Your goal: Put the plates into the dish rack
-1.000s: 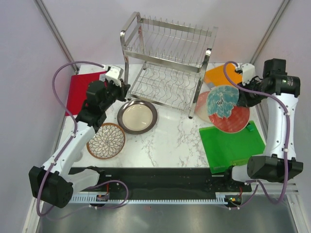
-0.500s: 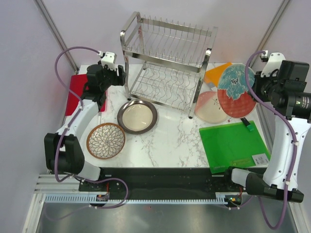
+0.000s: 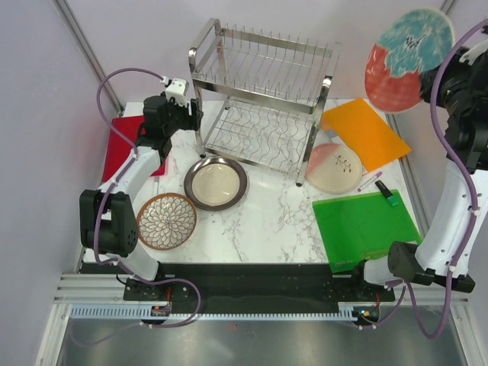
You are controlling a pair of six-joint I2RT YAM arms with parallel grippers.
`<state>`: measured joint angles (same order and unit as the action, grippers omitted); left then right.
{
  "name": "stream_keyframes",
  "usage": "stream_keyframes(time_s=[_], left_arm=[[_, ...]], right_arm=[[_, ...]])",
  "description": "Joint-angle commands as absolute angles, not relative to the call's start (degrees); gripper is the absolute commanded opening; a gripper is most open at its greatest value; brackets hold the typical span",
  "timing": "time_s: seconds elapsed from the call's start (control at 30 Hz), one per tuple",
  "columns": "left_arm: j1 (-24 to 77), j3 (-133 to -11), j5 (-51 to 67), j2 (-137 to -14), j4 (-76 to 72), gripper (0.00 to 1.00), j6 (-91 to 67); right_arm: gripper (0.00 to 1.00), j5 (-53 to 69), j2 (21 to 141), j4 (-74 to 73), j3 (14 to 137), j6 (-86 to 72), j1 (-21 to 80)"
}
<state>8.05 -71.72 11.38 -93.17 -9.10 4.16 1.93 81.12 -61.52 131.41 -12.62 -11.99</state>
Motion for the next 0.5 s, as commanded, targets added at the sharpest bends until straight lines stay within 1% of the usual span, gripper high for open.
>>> stream_keyframes(time_s=[0.0,0.1,0.2,0.3,0.47], left_arm=[[8.09,-69.36,13.27,-89.13,-10.46,0.73,4.83],[8.09,-67.33,13.01,-88.42,-11.42,0.73,5.44],[8.09,-67.85,13.10,-90.51,-14.06,0.75,9.65],[8.09,-71.80,14.06,-93.42,-14.33,0.76,12.47],[8.09,-79.00,16.95,-100.28,-13.80,0.73,13.36]], right_arm=[[0.00,-4.48,81.13,-40.54,137.65,-21.71,-12.04],[0.00,-1.86,80.07,-32.19,133.09,-23.46,-11.95],[0.00,-1.23,82.17,-30.94,134.02,-25.83,-10.38],[0.00,-1.23,82.97,-29.01,133.07,-26.28,-9.67],[0.00,-1.76,84.29,-27.95,134.38,-25.66,-9.58]])
